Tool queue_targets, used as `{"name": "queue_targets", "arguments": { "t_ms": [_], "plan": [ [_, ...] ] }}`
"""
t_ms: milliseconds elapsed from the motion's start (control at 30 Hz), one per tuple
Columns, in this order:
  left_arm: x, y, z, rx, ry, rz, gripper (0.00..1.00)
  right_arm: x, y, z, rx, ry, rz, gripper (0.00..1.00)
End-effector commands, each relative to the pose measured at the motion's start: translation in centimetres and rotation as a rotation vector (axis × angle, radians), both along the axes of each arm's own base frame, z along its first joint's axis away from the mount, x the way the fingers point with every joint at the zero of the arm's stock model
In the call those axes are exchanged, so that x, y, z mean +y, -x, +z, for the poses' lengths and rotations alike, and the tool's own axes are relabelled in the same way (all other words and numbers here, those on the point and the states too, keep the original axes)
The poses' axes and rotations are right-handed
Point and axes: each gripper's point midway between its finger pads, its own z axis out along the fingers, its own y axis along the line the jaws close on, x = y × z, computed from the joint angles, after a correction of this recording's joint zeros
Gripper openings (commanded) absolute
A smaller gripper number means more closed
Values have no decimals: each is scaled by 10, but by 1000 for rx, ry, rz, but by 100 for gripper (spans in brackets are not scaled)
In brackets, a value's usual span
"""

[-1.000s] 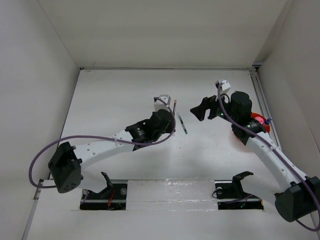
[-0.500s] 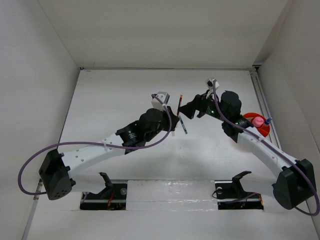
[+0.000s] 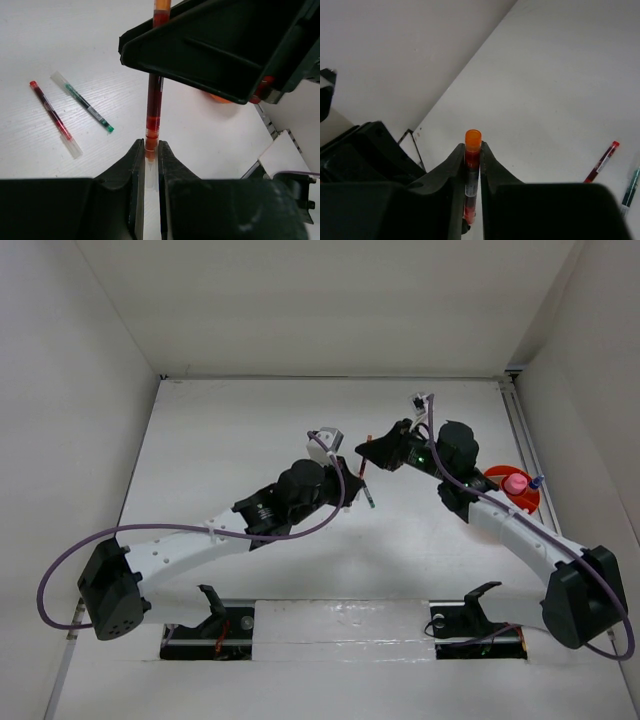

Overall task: Sort the stationery into containers
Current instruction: Pick up the pen from the center of the board, then place the pen in the storage box.

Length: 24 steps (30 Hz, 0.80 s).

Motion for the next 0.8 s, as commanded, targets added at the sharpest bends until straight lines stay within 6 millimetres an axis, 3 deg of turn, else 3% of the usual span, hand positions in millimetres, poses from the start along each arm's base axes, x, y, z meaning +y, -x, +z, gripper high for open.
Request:
{"name": "queue_targets", "arguments": {
  "t_ms": [0, 67, 133, 200, 233, 300, 400, 500, 533, 567, 600, 667, 733, 767],
  "plan": [
    [-2, 1, 18, -50, 56, -19, 0, 10, 1, 23, -60, -58, 44, 15],
    [-2, 1, 18, -50, 57, -19, 0, 11, 0, 23, -55, -65, 44, 0],
    [0, 0, 19, -53, 39, -13, 0, 11, 1, 23, -55, -64, 53, 0],
    [2, -5, 18, -52, 23, 14, 27, 10, 3, 27, -66, -70, 53, 0],
    [2, -7, 17, -56, 3, 20, 47, 8, 4, 27, -78, -65, 44, 0],
    [4, -9, 21, -56, -4, 35, 97, 2, 1, 27, -78, -64, 26, 0],
    [2, -9, 20, -50, -9, 26, 100, -18, -11, 27, -103, -45, -15, 0],
    [6, -6, 17, -40, -25, 26, 100, -58, -28, 30, -200, 46, -88, 0],
    [9, -7, 14, -33, -42, 37, 100, -73, -32, 23, -195, 101, -111, 0],
    [13, -7, 13, -31, -54, 51, 100, -104, -45, 31, -232, 151, -185, 0],
    [20, -7, 3, 1, -84, 76, 100, -121, -46, 36, -273, 208, -220, 0],
    [34, -12, -8, 30, -126, 144, 100, -171, -59, 22, -280, 381, -380, 0],
    [43, -16, -17, 73, -136, 181, 100, -199, -62, 30, -307, 441, -498, 0],
    [44, -15, -19, 85, -136, 185, 100, -212, -65, 25, -293, 462, -542, 0]
  ]
}}
